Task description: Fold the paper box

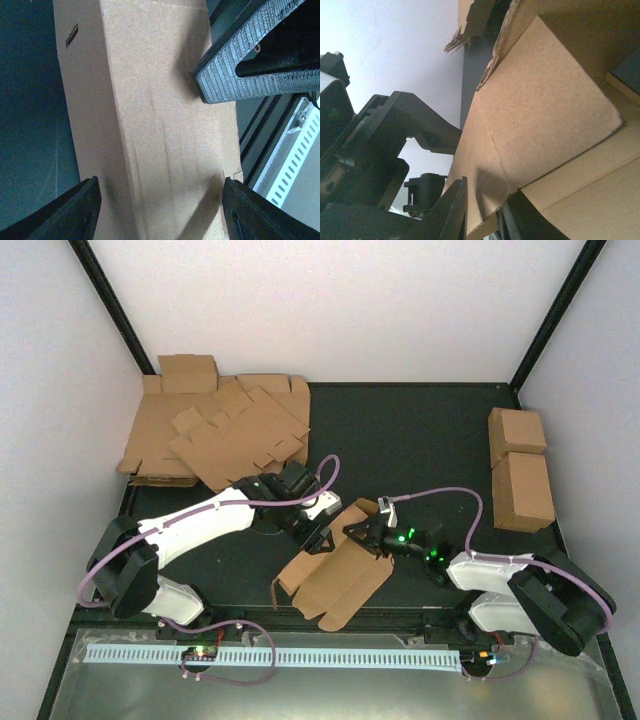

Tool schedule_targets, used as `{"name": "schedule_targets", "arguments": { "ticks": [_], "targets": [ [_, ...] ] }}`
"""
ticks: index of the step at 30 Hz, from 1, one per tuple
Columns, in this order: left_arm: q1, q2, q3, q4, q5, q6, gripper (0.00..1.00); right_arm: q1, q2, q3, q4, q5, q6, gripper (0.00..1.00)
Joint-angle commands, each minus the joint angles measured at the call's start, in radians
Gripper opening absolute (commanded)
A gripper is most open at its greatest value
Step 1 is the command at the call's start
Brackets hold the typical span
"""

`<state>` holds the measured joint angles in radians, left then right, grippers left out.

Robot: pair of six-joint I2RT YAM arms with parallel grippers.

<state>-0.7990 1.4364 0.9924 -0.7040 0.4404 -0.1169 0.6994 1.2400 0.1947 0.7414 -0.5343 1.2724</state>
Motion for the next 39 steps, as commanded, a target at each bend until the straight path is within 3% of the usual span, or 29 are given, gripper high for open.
{"name": "schedule_targets", "arguments": {
  "ticks": [1, 9, 15, 25, 39],
  "targets": [
    [-0.005, 0.015, 0.002, 0.011, -0.015, -0.010, 0.69, 0.007, 0.015, -0.009, 0.081, 0.000, 0.015, 0.20],
    [-0.006, 0.008, 0.006, 0.013, -0.027, -0.010, 0.73, 0.007, 0.044, -0.019, 0.104, 0.000, 0.018, 0.12],
    [-0.009, -0.008, 0.030, -0.004, -0.040, -0.021, 0.83, 0.007, 0.055, -0.022, 0.116, 0.000, 0.018, 0.11],
    [-0.085, -0.014, 0.051, -0.063, -0.146, -0.098, 0.85, 0.008, 0.058, -0.014, 0.112, 0.001, 0.010, 0.11],
    [-0.127, 0.032, 0.069, -0.109, -0.271, -0.152, 0.60, 0.008, 0.045, -0.006, 0.077, 0.008, -0.007, 0.15]
  ]
}}
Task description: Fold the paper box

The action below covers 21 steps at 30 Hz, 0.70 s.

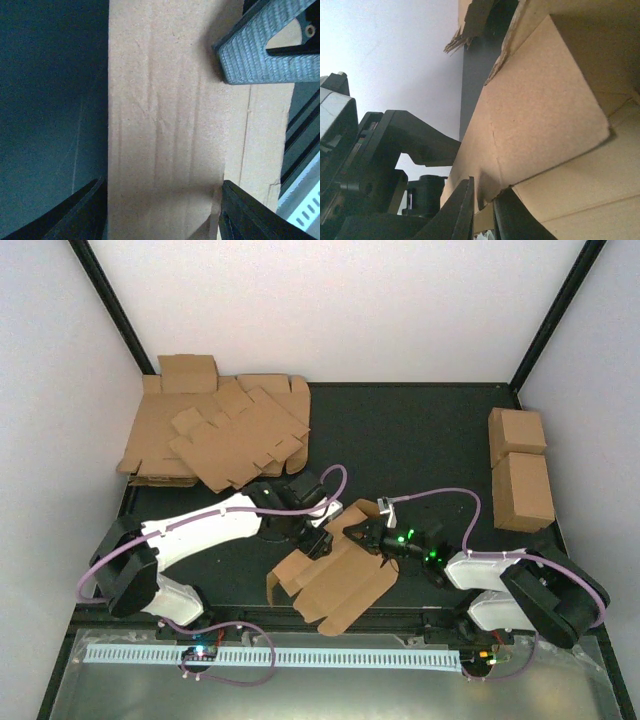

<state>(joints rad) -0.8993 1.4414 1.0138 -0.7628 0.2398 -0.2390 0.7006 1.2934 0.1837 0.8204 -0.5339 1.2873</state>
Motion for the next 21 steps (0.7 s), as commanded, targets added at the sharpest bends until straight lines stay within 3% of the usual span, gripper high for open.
{"name": "schedule_targets", "arguments": {
  "ticks": [1, 14, 19, 21],
  "targets": [
    [-0.037, 0.031, 0.051, -0.053, -0.089, -0.034, 0.60, 0.007, -0.009, 0.005, -0.002, 0.008, -0.023, 0.15],
    [-0.134, 0.040, 0.103, -0.093, -0.251, -0.091, 0.53, 0.006, -0.042, 0.003, -0.050, 0.024, -0.044, 0.23],
    [-0.157, 0.052, 0.120, -0.099, -0.278, -0.106, 0.48, 0.006, -0.060, 0.003, -0.073, 0.033, -0.058, 0.21],
    [-0.163, 0.060, 0.131, -0.108, -0.285, -0.112, 0.53, 0.006, -0.059, 0.002, -0.073, 0.032, -0.061, 0.17]
  ]
}}
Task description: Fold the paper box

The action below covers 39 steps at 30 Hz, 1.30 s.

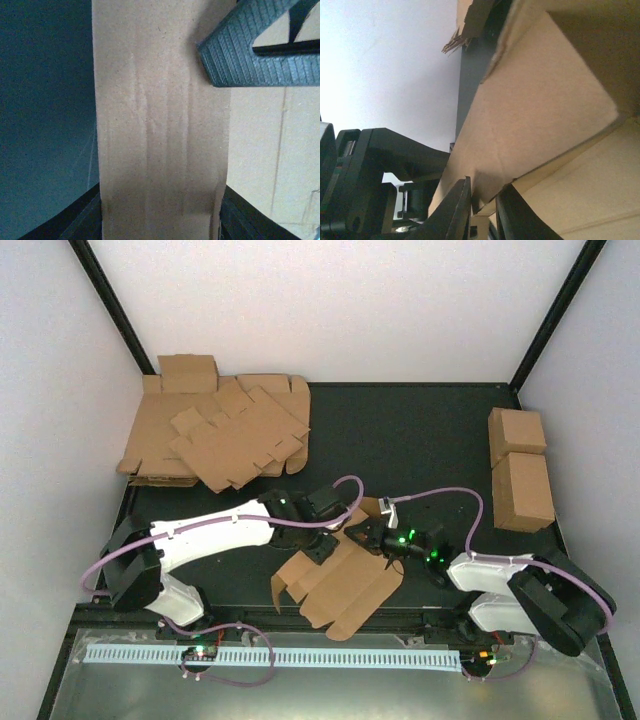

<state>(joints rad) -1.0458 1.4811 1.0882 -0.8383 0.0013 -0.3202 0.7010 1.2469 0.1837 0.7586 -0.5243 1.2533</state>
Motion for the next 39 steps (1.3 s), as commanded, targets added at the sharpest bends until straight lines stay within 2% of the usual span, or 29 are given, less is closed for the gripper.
{"name": "schedule_targets", "arguments": {
  "ticks": [1, 3, 6, 19, 22, 31, 39],
  "targets": [
    [-0.019, 0.022, 0.060, -0.032, -0.042, -0.032, 0.59, 0.006, -0.011, 0.001, -0.010, 0.023, -0.028, 0.16],
    [-0.022, 0.015, 0.059, -0.019, -0.020, -0.031, 0.70, 0.006, -0.007, -0.002, -0.009, 0.025, -0.031, 0.14],
    [-0.020, -0.011, 0.041, 0.026, 0.035, -0.024, 0.79, 0.006, 0.002, -0.008, 0.001, 0.027, -0.032, 0.12],
    [0.074, -0.065, 0.025, 0.065, 0.174, -0.009, 0.88, 0.005, 0.010, -0.018, 0.015, 0.028, -0.061, 0.09],
    [0.103, -0.075, 0.012, 0.079, 0.216, -0.003, 0.88, 0.005, 0.010, -0.022, 0.020, 0.030, -0.068, 0.09],
    [0.135, -0.057, -0.009, 0.097, 0.301, 0.024, 0.78, 0.005, 0.022, -0.029, 0.040, 0.028, -0.083, 0.09],
    [0.133, -0.022, -0.041, 0.102, 0.280, 0.016, 0.72, 0.006, 0.035, -0.038, 0.039, 0.033, -0.111, 0.09]
  ]
}}
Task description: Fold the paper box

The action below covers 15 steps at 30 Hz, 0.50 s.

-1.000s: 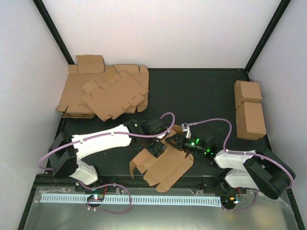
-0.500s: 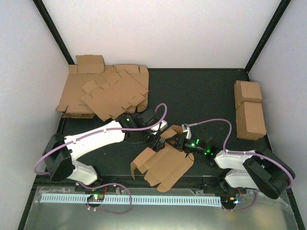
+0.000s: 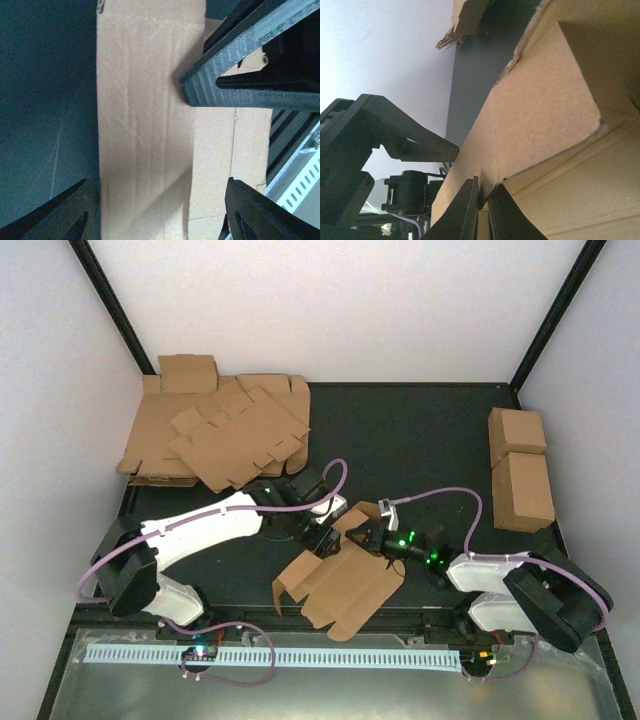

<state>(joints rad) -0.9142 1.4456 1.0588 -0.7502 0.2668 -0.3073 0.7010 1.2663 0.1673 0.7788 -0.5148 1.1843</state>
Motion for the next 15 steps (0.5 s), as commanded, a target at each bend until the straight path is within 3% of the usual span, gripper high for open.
{"name": "schedule_targets", "arguments": {
  "ticks": [1, 15],
  "targets": [
    [0.001, 0.012, -0.014, 0.015, 0.009, 0.000, 0.72, 0.006, 0.019, -0.026, 0.019, 0.025, -0.045, 0.08],
    [-0.026, 0.032, -0.010, -0.007, -0.035, 0.005, 0.72, 0.005, 0.075, -0.052, 0.083, 0.015, -0.037, 0.08]
  ]
}}
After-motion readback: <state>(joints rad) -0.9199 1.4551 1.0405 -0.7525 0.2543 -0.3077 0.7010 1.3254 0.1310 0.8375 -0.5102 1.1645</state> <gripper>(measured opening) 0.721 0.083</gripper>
